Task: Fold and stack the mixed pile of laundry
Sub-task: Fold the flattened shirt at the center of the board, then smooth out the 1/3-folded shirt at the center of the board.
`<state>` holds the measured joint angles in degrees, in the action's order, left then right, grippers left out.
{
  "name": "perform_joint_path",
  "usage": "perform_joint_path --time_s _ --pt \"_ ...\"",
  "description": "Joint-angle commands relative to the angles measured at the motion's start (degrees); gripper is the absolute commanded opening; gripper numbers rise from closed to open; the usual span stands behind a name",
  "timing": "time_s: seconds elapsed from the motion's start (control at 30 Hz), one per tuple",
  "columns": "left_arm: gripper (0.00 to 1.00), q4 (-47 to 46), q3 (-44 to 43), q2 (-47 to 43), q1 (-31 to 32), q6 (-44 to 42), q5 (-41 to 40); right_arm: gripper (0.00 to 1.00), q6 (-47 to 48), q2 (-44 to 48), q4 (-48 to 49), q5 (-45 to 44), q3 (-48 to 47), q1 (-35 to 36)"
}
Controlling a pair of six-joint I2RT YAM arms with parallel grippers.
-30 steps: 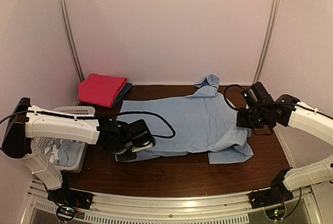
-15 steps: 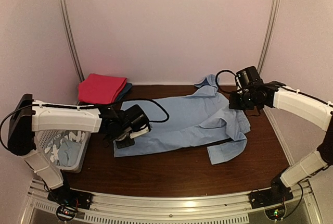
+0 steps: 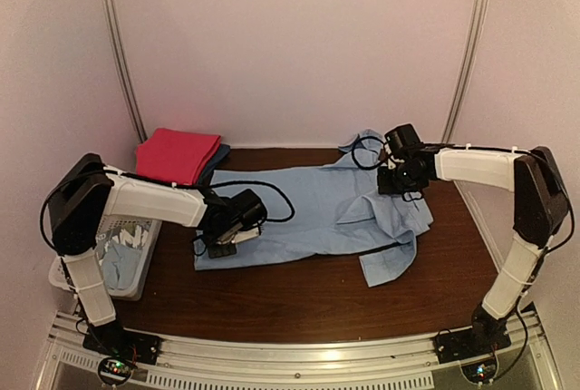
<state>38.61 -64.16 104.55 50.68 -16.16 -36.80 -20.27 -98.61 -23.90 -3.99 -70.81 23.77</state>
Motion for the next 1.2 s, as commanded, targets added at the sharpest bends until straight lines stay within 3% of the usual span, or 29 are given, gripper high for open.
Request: perform_joint_path --time_s 0.0,0.13,0.23,0.3,0.37,0.47,0.53,0.67,0.87,0.97,1.17 --pt "0.00 -2.0 -2.0 2.1 -1.4 -0.8 -1.8 0.00 1.6 -3.7 2.7 -1.1 -0.9 -1.4" --pt "0.00 -2.0 -3.2 3.1 -2.9 0.0 -2.5 0.00 1.7 -3.9 4.7 -0.5 1.8 -3.1" --pt "0.00 -1.9 -4.6 3.2 -3.2 1.2 -2.6 0.01 2.2 -3.0 5.8 7.7 2.2 -4.7" --pt "0.00 -1.3 -5.1 3.0 -3.7 2.7 -2.0 0.16 2.4 -1.0 6.7 12.4 2.4 -5.5" --pt "0.04 -0.1 -5.6 2.7 -4.6 5.4 -1.2 0.46 1.9 2.3 7.4 16.3 3.5 -6.7" --pt "0.20 2.9 -6.7 1.4 -7.2 11.5 0.1 0.59 0.4 10.0 8.2 20.8 7.6 -10.7" --pt "0.35 5.4 -7.5 -0.5 -9.5 17.0 0.0 0.62 0.1 14.9 7.4 21.7 11.0 -13.3" --pt "0.53 5.1 -6.5 -7.5 -10.7 25.9 7.7 0.64 -0.2 21.4 5.1 19.5 18.8 -16.9" --pt "0.59 -3.4 1.1 -18.0 -10.9 39.1 24.8 0.57 -2.5 20.3 8.6 19.1 28.1 -22.6" --pt "0.60 -6.1 4.8 -19.5 -11.5 44.3 28.5 0.53 -3.7 17.3 10.0 22.4 29.3 -23.1" --pt "0.60 -9.8 12.3 -19.8 -14.3 51.1 33.3 0.58 -3.9 15.4 12.5 24.9 32.2 -23.0"
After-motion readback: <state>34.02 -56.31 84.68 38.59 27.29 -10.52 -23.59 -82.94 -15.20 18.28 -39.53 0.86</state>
